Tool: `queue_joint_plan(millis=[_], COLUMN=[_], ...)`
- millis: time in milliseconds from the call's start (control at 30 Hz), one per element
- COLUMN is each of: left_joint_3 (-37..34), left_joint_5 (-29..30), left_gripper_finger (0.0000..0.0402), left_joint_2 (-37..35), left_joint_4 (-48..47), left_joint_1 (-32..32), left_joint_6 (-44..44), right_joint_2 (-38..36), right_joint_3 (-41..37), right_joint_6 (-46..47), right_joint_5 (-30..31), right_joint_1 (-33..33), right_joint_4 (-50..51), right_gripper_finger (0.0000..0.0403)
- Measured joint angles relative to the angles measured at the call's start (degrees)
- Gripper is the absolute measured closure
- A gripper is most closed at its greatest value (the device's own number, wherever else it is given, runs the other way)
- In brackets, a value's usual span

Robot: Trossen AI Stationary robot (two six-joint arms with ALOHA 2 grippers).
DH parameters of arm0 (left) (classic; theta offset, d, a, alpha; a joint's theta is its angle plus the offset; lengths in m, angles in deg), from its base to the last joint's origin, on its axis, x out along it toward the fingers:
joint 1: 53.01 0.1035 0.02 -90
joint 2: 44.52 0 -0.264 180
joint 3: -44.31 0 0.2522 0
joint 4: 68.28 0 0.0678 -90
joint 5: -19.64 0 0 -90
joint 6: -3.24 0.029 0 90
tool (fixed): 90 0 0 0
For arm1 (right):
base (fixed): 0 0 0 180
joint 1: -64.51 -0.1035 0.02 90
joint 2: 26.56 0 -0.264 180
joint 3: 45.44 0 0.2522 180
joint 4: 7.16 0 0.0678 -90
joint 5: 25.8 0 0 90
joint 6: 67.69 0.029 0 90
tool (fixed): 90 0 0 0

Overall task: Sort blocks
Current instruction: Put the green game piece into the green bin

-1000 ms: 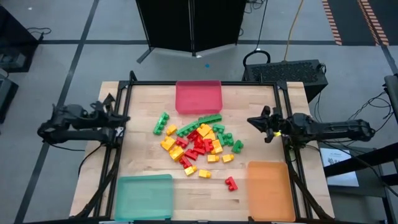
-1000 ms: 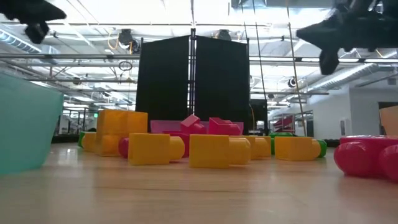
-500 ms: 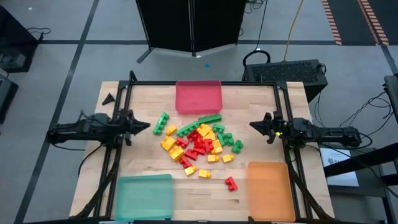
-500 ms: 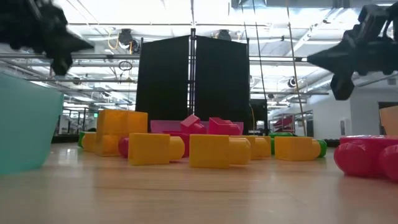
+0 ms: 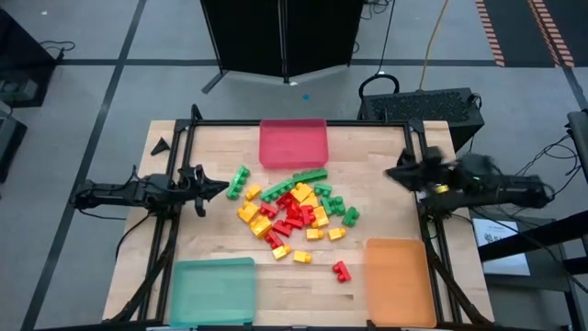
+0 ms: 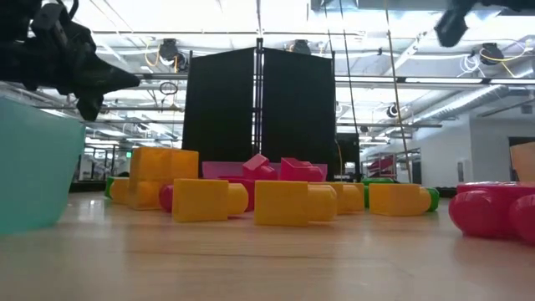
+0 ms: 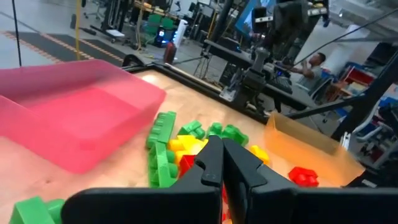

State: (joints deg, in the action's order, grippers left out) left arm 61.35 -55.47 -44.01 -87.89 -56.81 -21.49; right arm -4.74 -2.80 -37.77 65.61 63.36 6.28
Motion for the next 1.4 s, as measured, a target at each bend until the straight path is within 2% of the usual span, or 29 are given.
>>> queue_joint_plan(millis=[167, 300, 467, 567, 633, 767, 933, 1200, 1400], left_joint_3=[0.04, 0.06, 0.06, 0.06, 0.06, 0.06, 0.06, 0.06, 0.04], left_joint_5=[-0.79, -2.76, -4.24, -4.26, -4.24, -4.32, -4.37, -4.37, -4.39], left_gripper_finger=[0.0398, 0.0398, 0.0398, 0.0398, 0.0398, 0.0398, 0.0398, 0.0398, 0.0398], left_joint_2=[0.07, 0.09, 0.11, 0.11, 0.13, 0.17, 0.22, 0.22, 0.22], left_joint_4=[-0.29, -0.53, -0.81, -0.83, -0.85, -0.88, -0.92, -0.96, -0.96], left_joint_1=[0.0, 0.0, -0.01, -0.02, 0.0, 0.0, 0.0, 0.0, 0.0], left_joint_6=[-1.86, -3.07, -3.36, -3.01, -2.97, -2.97, -2.94, -3.03, -3.03], right_joint_2=[23.93, 39.85, 50.75, 53.94, 55.16, 57.53, 61.29, 65.4, 65.33], right_joint_3=[15.47, 22.79, 26.73, 28.23, 28.87, 28.92, 28.37, 24.81, 20.03], right_joint_6=[-15.19, -22.18, -26.15, -26.92, -28.88, -35.01, -42.24, -43.12, -45.64], right_joint_5=[-4.71, -10.07, -23.49, -24.69, -22.26, -11.84, -1.74, -1.19, 1.05], right_joint_1=[-0.52, -1.08, -2.11, -3.15, -3.69, -4.79, -5.37, -5.6, -5.6], right_joint_4=[23.13, 39.6, 46.39, 45.92, 45.86, 46.89, 46.88, 46.77, 41.18], right_gripper_finger=[0.0373, 0.0373, 0.0342, 0.03, 0.0269, 0.0213, 0.0174, 0.0176, 0.0185])
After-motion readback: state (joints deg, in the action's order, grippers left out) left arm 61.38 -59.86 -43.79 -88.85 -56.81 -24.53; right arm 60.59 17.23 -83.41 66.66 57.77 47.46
